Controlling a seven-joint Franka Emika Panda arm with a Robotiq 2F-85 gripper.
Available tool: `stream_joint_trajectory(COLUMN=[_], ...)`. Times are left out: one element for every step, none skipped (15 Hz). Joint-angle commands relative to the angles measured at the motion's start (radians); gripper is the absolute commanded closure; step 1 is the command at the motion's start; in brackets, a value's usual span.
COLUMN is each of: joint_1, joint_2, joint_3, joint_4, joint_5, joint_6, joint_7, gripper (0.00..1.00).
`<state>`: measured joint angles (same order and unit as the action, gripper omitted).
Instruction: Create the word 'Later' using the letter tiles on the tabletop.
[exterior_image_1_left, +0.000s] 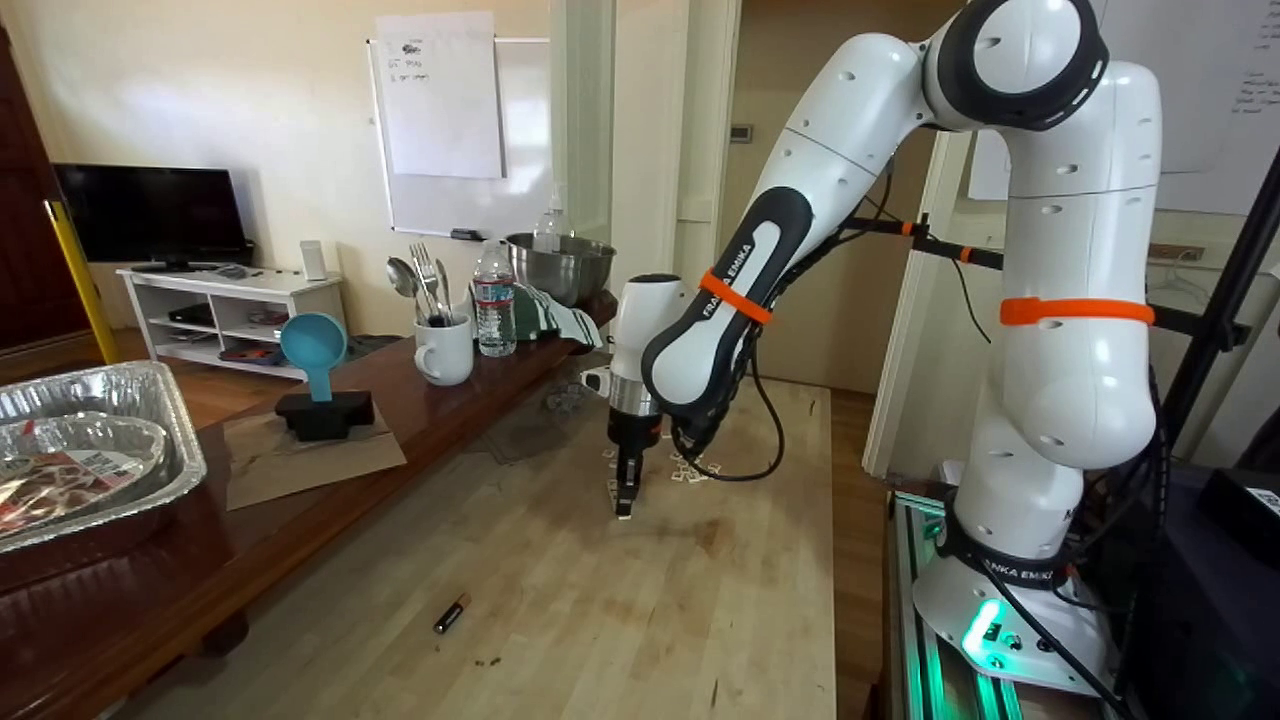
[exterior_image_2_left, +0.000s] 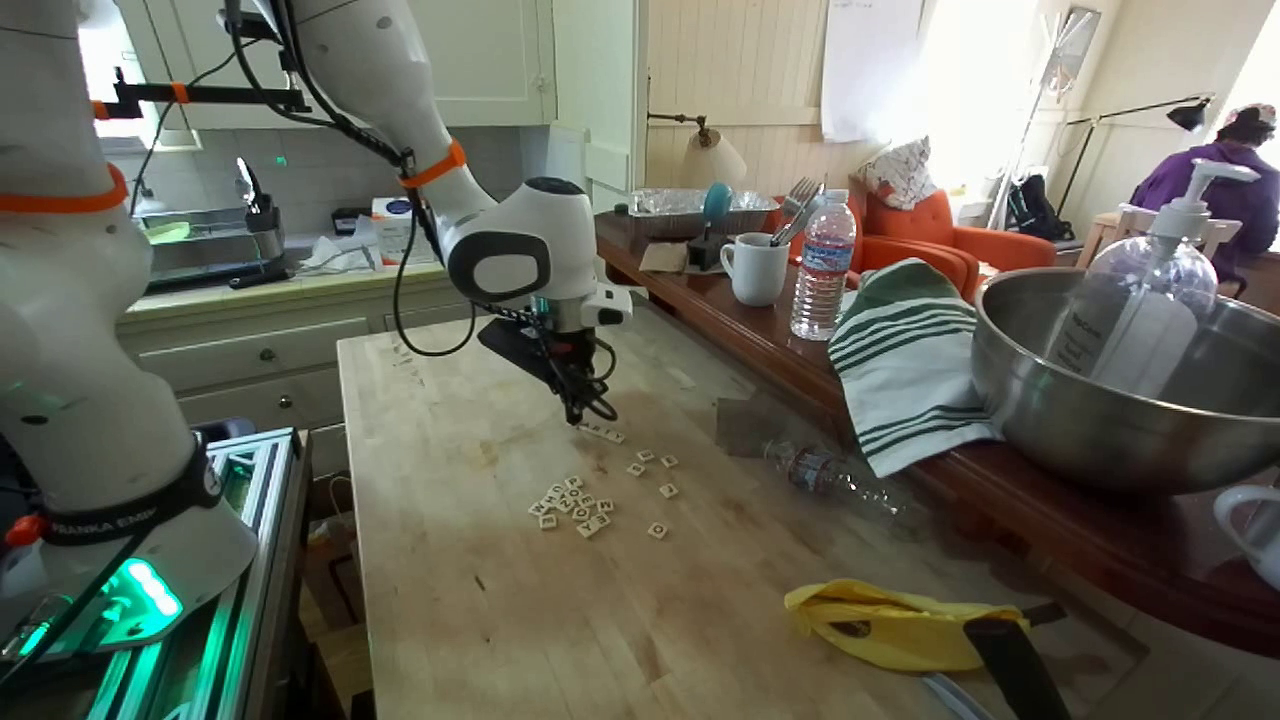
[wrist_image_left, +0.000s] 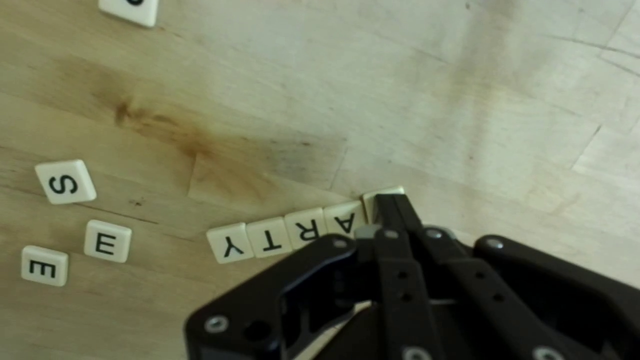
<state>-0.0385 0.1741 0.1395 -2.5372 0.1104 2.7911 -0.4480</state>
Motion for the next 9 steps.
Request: stream_joint_trajectory(joint_1=[0.005, 0.006, 0.006, 0.006, 0.005, 0.005, 0.006, 0.006, 0.005], joint_2=[0.054, 0.054, 0.053, 0.053, 0.052, 0.052, 0.052, 0.052, 0.052], joint_3=[0.001, 0.000, -0.002, -0.002, -0.002, -0.003, -0.004, -0.004, -0.005], joint_4=[0.010, 0.010, 0.009, 0.009, 0.009, 0.009, 0.008, 0.009, 0.009], joint_5=[0.007, 0.005, 0.004, 0.004, 0.005, 0.004, 0.004, 0.004, 0.004], joint_6=[0.027, 0.027, 0.026, 0.026, 0.026, 0.027, 0.028, 0.028, 0.030], joint_7=[0.027, 0.033, 0.041, 0.044, 0.046, 0.052, 0.058, 0.062, 0.064], gripper=[1.00, 1.00, 1.00, 1.00, 1.00, 1.00, 1.00, 1.00, 1.00])
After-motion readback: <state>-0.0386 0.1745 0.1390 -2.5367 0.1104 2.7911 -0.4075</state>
